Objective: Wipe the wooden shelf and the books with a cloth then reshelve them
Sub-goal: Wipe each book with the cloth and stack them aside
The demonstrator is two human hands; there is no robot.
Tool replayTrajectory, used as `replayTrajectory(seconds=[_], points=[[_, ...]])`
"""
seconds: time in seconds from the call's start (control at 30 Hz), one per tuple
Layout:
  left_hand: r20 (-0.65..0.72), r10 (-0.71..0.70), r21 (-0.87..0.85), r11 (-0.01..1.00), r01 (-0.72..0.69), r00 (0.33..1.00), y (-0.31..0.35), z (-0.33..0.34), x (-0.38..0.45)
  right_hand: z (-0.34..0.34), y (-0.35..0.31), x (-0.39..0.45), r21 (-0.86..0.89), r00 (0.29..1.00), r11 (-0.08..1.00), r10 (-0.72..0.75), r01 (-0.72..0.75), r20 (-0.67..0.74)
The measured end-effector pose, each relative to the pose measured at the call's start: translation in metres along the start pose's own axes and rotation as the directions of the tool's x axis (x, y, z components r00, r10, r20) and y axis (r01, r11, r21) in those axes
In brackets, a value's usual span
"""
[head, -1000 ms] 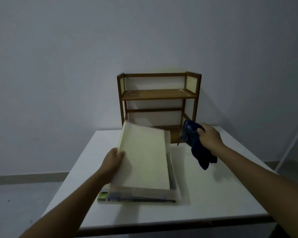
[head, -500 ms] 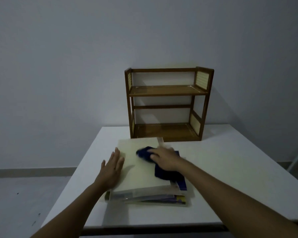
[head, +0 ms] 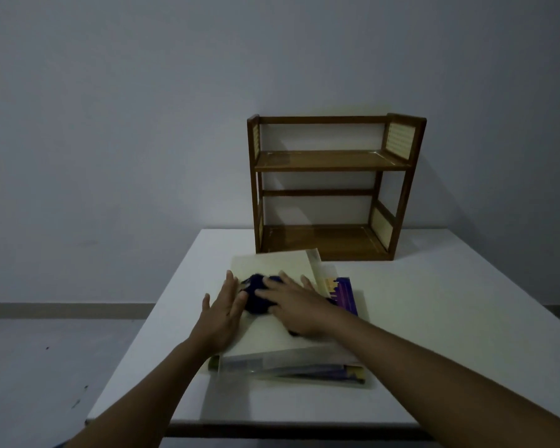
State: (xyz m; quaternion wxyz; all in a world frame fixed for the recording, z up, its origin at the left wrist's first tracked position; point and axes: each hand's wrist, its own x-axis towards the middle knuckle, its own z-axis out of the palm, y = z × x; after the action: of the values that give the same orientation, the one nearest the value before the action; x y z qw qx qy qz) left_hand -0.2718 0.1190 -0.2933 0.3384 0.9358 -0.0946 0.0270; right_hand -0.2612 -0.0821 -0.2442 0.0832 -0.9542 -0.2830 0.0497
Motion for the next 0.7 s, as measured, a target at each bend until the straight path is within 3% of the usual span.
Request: replayTrajectory(seconds=[0.17,0.37,0.53,0.6,0.7], points=[[0.003,-0.017,-0.009,1.0,0.017,1.0,-0.003,0.002,0.001,0.0,0.022,0.031,0.091,0.959,0.962,0.265,-0.256,-0.098],[-0.022,0.008,-0.013,1.0,-0.008,1.0,-0.003,0.004,0.002,0.025,-0.035,0.002,0.03,0.99,0.998,0.065,-0.062,-0.124],[-0.026,-0.01,-0.034,0.999,0.009,1.0,-0.004,0.004,0.003,0.018,-0.031,0.023,0.029,0.993,1.0,-0.001,0.005,-0.118],[-0.011,-0.009,-0.015,1.0,0.009,1.0,-0.004,0.003,0.003,0.012,-0.017,0.045,0.005,0.99,1.0,0.03,-0.03,-0.138],[-0.003,-0.031,-0.01,0.999,0.031,1.0,-0.003,0.002,0.004,-0.001,0.019,0.071,0.051,0.951,0.967,0.255,-0.249,-0.178]])
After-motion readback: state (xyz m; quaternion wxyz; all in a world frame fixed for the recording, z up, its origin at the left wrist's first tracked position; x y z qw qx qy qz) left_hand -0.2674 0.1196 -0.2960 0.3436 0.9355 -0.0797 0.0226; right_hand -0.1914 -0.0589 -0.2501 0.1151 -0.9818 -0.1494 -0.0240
